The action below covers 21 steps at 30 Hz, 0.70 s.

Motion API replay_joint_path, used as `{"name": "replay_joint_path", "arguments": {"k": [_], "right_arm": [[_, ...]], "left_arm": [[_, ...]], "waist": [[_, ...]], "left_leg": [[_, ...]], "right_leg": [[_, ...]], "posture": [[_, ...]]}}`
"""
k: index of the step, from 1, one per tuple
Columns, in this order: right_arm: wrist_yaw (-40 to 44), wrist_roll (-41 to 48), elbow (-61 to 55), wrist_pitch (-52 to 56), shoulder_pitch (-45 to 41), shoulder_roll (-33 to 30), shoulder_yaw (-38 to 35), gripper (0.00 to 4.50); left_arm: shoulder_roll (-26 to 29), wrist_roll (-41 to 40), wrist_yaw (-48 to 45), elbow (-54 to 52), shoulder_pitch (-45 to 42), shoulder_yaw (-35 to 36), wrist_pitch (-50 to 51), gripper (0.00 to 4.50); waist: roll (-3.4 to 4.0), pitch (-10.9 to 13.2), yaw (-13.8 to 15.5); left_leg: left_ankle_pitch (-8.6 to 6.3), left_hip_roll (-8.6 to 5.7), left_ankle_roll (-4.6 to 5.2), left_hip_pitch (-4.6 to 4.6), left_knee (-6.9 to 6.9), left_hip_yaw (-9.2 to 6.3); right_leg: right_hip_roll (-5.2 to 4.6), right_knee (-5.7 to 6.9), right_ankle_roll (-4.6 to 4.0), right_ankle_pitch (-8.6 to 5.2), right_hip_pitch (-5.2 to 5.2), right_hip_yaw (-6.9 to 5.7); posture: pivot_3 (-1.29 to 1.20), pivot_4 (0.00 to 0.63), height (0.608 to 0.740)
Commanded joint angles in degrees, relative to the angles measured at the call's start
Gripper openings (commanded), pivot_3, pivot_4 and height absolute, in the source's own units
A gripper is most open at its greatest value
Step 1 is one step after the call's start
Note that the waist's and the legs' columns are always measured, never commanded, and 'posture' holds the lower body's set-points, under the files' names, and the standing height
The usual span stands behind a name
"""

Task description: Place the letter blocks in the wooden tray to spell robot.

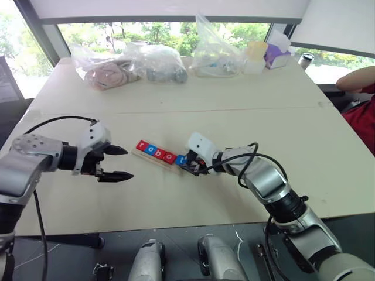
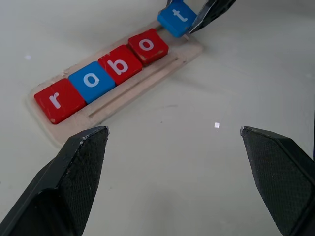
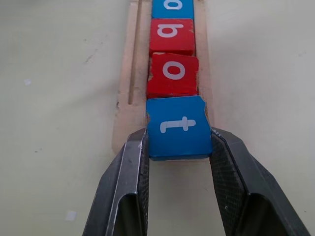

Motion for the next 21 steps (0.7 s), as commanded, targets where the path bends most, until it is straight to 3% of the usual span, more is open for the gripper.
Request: {"name": "replay_joint_path", "arguments": {"k": [1,21], "right_arm": [[-0.4,-0.2,0.2,-0.4,-1.5,1.0,-0.2,1.13],[-2.3,-0.9,3.1,0.0,-1.8,4.9,0.5,1.13]], "left_arm": [[-0.1,-0.9,0.6,-1.9,-0.1,2.0,0.2,4.5],[-1.1,-0.8,1.2,-2.4,-0.4,1.7,0.9,4.5]], "waist": [[0.0,0.0,0.0],[-0.01,0.0,0.0]], "left_leg": [[0.0,0.0,0.0,0.0,0.0,0.0],[0.0,0.0,0.0,0.01,0.0,-0.01]], "right_leg": [[0.0,0.0,0.0,0.0,0.0,0.0],[0.01,0.01,0.01,0.01,0.01,0.0]], "posture": [[0.0,0.15,0.74],[0.0,0.15,0.74]]}}
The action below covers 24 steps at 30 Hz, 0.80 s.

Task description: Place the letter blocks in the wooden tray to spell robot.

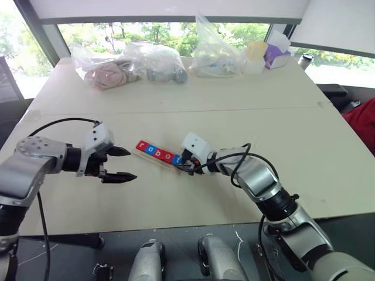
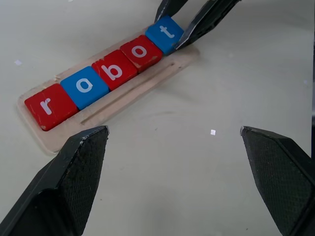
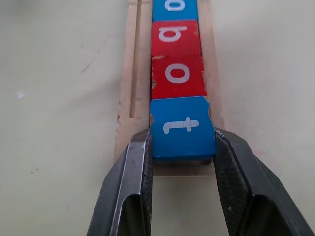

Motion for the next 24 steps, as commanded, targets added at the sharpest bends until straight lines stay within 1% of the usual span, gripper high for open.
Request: {"name": "replay_joint_path", "arguments": {"k": [1,6,7,8,11,12,17,20,22,24], "right_arm": [[-0.5,-0.3,-0.4,-0.6,-1.1,1.0,0.1,1.13],[-0.9,-0.7,0.0,-0.9,-1.0,1.5,0.2,1.13],[-1.0,-0.8,-0.1,-0.8,-1.0,1.5,0.1,2.2],[-1.0,-0.9,-0.1,-0.8,-1.0,1.5,0.1,2.62],[-1.6,-0.7,-0.6,-0.3,-1.6,1.7,-1.1,4.2],[-1.9,-0.4,-0.8,0.0,-2.0,1.8,-1.8,4.46],[-2.7,2.7,-2.8,3.2,-4.0,3.1,-7.2,4.46],[-3.0,6.8,-5.2,6.7,-4.3,5.1,-12.3,4.46],[-4.5,7.4,-5.3,5.6,-4.2,5.6,-15.1,4.46],[-6.1,5.8,-4.0,2.6,-3.8,5.0,-15.3,4.46]], "left_arm": [[0.3,-0.6,0.1,-1.1,-0.8,1.7,-0.1,4.5],[0.1,-0.5,0.2,-0.9,-0.9,1.6,-0.2,4.5],[0.1,-0.4,0.2,-0.7,-0.9,1.6,-0.3,4.5],[0.1,-0.3,0.2,-0.6,-0.9,1.6,-0.4,4.5],[0.0,-0.2,0.3,-0.4,-1.0,1.6,-0.6,4.5],[0.0,-0.2,0.3,-0.3,-1.0,1.6,-0.6,4.5],[-0.2,0.1,0.3,0.4,-1.4,1.3,-1.0,4.5],[-0.3,0.3,0.2,0.9,-1.6,1.3,-1.4,4.5],[-0.5,-0.4,-0.1,0.7,-1.8,1.6,-0.8,4.5],[-0.6,-1.5,-0.4,0.3,-2.1,2.0,0.0,4.5]], "waist": [[0.0,0.0,0.0],[0.0,0.0,0.0],[0.0,0.0,0.0],[0.0,0.0,0.0],[0.0,0.0,0.0],[0.0,0.0,0.0],[0.0,0.0,0.0],[0.0,0.0,0.0],[0.0,0.0,0.0],[0.0,0.0,0.1]], "left_leg": [[0.0,0.0,0.0,0.0,0.0,0.01],[0.0,0.0,0.0,0.0,0.0,0.0],[0.0,0.0,0.0,0.0,0.0,0.0],[0.0,0.0,0.0,0.0,0.0,0.0],[0.0,0.0,0.0,0.0,0.0,0.0],[0.0,0.0,0.0,0.0,0.0,0.0],[0.0,0.0,0.0,0.0,0.0,-0.01],[0.0,0.0,0.0,0.0,-0.02,-0.01],[0.0,0.0,0.0,0.0,-0.03,-0.02],[0.0,0.0,0.0,0.0,-0.03,-0.02]], "right_leg": [[0.0,0.0,0.0,0.0,0.0,0.0],[0.0,0.0,0.0,0.0,0.0,0.0],[0.0,0.0,0.0,0.0,0.0,0.0],[0.0,0.0,0.0,0.0,0.0,0.0],[-0.01,0.0,0.0,0.0,0.0,0.0],[-0.01,0.0,0.0,0.0,0.0,0.0],[-0.01,0.0,0.0,0.0,0.0,0.0],[-0.01,0.0,0.04,0.03,0.0,-0.01],[-0.01,-0.01,0.11,0.06,0.0,-0.01],[-0.02,-0.01,0.1,0.06,0.0,-0.01]], "posture": [[0.0,0.15,0.74],[0.0,0.15,0.74],[0.0,0.15,0.74],[0.0,0.15,0.74],[0.0,0.15,0.74],[0.0,0.15,0.74],[0.0,0.15,0.74],[0.0,0.15,0.74],[0.0,0.15,0.74],[0.0,0.15,0.74]]}}
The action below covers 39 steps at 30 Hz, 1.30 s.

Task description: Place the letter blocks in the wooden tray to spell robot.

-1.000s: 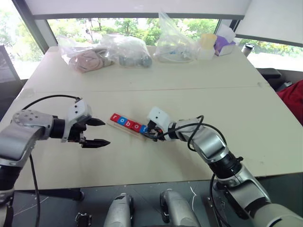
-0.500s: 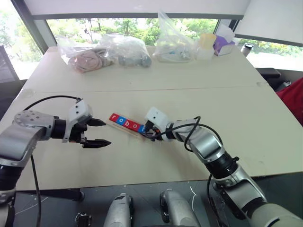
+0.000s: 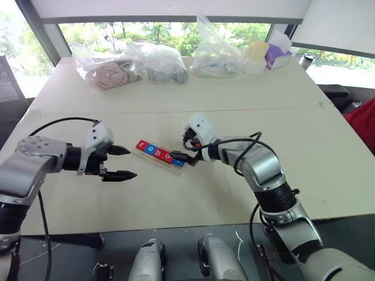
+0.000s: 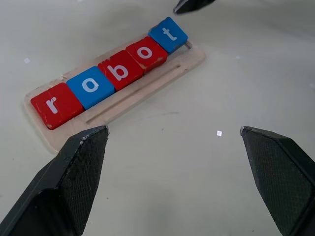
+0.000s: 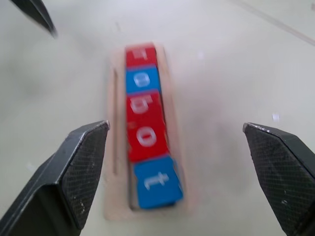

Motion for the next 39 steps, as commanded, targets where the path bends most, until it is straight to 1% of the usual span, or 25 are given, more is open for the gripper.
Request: {"name": "replay_joint_path", "arguments": {"k": [1,3,8,12,15,20,26,30,33,35,37,39], "right_arm": [[-2.7,-2.1,1.2,-6.2,-0.3,-1.2,-1.1,4.46],[-3.4,-5.6,6.2,-12.9,-0.1,-2.5,1.6,4.46],[-2.7,-10.1,17.2,-25.4,-1.2,-3.4,4.8,4.46],[-0.6,-10.6,20.5,-29.0,-1.4,-3.2,5.3,4.46],[1.0,-11.0,20.4,-30.1,-0.8,-3.0,5.7,4.46],[2.8,-11.0,17.3,-29.1,1.5,-2.3,7.1,4.46],[2.4,-11.5,15.7,-28.4,3.2,-1.6,7.8,4.46],[-2.1,-11.3,15.6,-31.1,1.0,-1.3,2.3,4.46],[-2.6,-11.8,13.1,-31.8,0.7,-3.2,0.8,4.46],[-2.4,-11.4,9.8,-30.7,1.4,-4.6,-0.3,4.46],[-1.3,-9.5,1.8,-26.5,4.2,-7.1,-2.4,4.46],[0.6,-5.7,-8.1,-20.2,8.9,-9.5,-4.9,4.46]], "left_arm": [[-0.3,-2.9,-0.6,-1.6,-1.5,2.5,1.2,4.5],[-0.7,-5.1,-0.8,-2.5,-2.6,3.1,3.2,4.5],[0.1,-4.9,-1.2,-2.5,-3.0,2.6,3.2,4.5],[0.5,-4.8,-1.0,-2.6,-2.7,2.7,3.4,4.5],[0.7,-4.9,-0.9,-2.8,-2.3,3.0,3.7,4.5],[0.7,-4.8,-0.6,-2.7,-2.2,3.1,3.9,4.5],[0.4,-4.7,-0.2,-2.5,-2.5,2.8,3.9,4.5],[0.0,-5.4,0.4,-2.2,-2.6,3.2,5.1,4.5],[0.1,-5.2,1.2,-1.6,-2.1,3.7,5.3,4.5],[0.4,-4.7,1.8,-1.0,-1.0,4.1,5.0,4.5],[1.6,-4.5,2.1,-1.0,1.6,5.6,4.9,4.5],[2.7,-5.2,2.3,-2.0,5.0,7.7,5.6,4.5]], "waist": [[0.0,0.0,0.0],[-0.01,0.0,0.0],[0.0,0.0,-0.3],[0.0,0.0,-0.2],[-0.01,0.0,-0.2],[-0.01,0.0,-0.1],[-0.01,0.0,-0.1],[0.0,0.0,-0.1],[0.0,0.0,0.0],[0.0,0.0,0.0],[0.0,0.0,0.0],[-0.01,0.0,0.0]], "left_leg": [[0.0,0.0,0.0,0.0,0.01,0.0],[0.0,-0.01,0.0,0.0,0.03,0.01],[0.0,-0.02,-0.01,0.01,-0.01,0.04],[0.0,0.0,0.0,0.01,-0.1,0.0],[0.0,0.01,0.0,0.01,-0.09,-0.01],[0.0,0.01,-0.01,0.01,-0.05,-0.01],[0.01,0.0,-0.01,0.01,-0.03,0.0],[0.01,0.0,-0.01,0.01,-0.03,0.0],[0.01,0.0,-0.01,0.01,-0.03,0.0],[0.01,-0.01,-0.01,0.01,-0.03,-0.01],[0.01,-0.01,-0.01,0.01,-0.06,0.0],[0.01,0.0,-0.01,0.01,-0.12,-0.02]], "right_leg": [[-0.01,0.0,-0.03,-0.02,0.01,0.0],[-0.02,-0.01,-0.1,-0.05,0.02,0.0],[0.01,-0.01,-0.09,-0.05,0.0,0.02],[0.06,0.0,0.05,0.02,-0.03,0.02],[0.07,0.0,0.05,0.03,-0.02,0.01],[0.05,0.01,0.04,0.02,0.0,0.01],[0.04,0.01,0.02,0.01,-0.01,0.01],[0.04,0.01,-0.03,-0.01,-0.01,0.01],[0.03,0.01,-0.03,-0.01,-0.01,0.02],[0.02,0.0,-0.02,-0.01,0.0,0.02],[0.01,0.0,-0.02,-0.02,-0.01,0.01],[0.0,0.0,0.01,0.0,-0.02,0.01]], "posture": [[0.0,0.15,0.74],[0.0,0.15,0.74],[0.0,0.15,0.74],[0.0,0.15,0.74],[0.0,0.15,0.74],[0.0,0.15,0.74],[0.0,0.15,0.74],[0.0,0.15,0.74],[0.0,0.15,0.74],[0.0,0.15,0.74],[0.0,0.15,0.74],[0.0,0.15,0.74]]}}
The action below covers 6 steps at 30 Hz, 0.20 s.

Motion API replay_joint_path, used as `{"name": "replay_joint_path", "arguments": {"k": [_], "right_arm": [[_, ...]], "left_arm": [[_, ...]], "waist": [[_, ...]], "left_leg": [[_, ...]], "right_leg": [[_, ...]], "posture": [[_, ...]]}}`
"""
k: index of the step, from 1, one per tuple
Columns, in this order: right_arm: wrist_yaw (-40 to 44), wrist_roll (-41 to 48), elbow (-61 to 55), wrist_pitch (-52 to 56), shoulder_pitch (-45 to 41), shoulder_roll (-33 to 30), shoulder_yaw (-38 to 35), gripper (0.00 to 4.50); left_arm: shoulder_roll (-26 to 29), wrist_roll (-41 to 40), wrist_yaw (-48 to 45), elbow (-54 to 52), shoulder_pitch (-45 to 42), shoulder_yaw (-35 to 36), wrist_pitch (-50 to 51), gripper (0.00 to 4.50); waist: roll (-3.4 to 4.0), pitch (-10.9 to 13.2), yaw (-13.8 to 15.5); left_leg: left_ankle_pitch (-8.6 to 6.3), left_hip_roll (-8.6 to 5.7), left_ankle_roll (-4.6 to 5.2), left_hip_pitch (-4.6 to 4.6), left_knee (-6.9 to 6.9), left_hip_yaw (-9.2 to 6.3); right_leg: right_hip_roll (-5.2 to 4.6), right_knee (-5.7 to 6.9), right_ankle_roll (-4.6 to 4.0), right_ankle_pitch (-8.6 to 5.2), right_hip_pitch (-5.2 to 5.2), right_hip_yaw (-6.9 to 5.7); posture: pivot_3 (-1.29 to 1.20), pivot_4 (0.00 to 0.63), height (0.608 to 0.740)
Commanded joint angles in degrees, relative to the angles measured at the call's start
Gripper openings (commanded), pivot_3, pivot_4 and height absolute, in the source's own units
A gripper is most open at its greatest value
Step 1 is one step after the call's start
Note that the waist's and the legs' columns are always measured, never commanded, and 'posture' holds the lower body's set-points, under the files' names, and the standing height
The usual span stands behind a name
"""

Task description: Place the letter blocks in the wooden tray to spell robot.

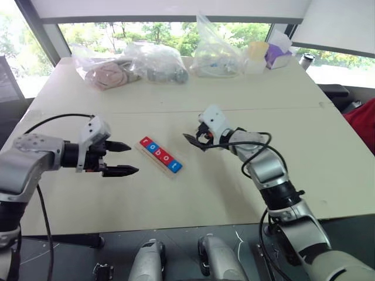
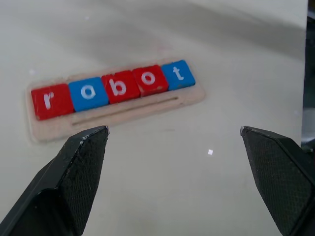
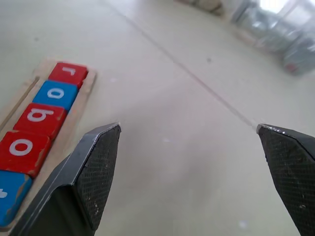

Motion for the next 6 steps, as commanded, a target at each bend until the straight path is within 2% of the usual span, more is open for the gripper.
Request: {"name": "replay_joint_path", "arguments": {"k": [1,3,6], "right_arm": [[3.8,8.1,-20.1,11.4,8.8,-4.4,-6.0,4.46],[6.0,14.7,-31.8,19.5,16.8,-7.2,-9.7,4.46],[5.3,21.4,-40.9,27.8,23.7,-8.0,-14.9,4.46]], "left_arm": [[2.7,-1.1,0.6,-2.7,5.8,6.5,1.1,4.5],[3.0,-1.1,1.7,-4.5,11.3,10.1,1.1,4.5],[1.0,-0.8,4.3,-6.7,17.9,14.7,0.0,4.5]], "waist": [[0.0,0.0,0.0],[0.0,0.0,0.2],[0.0,0.0,0.2]], "left_leg": [[0.0,0.01,0.0,0.0,-0.05,-0.02],[-0.01,0.02,0.0,-0.01,-0.11,-0.06],[-0.03,0.02,0.0,0.02,-0.13,-0.09]], "right_leg": [[-0.01,0.0,0.04,0.01,-0.01,-0.01],[-0.04,-0.03,0.04,0.0,-0.01,-0.06],[-0.12,-0.02,-0.05,-0.11,0.01,-0.1]], "posture": [[0.0,0.15,0.74],[0.0,0.15,0.74],[0.0,0.15,0.74]]}}
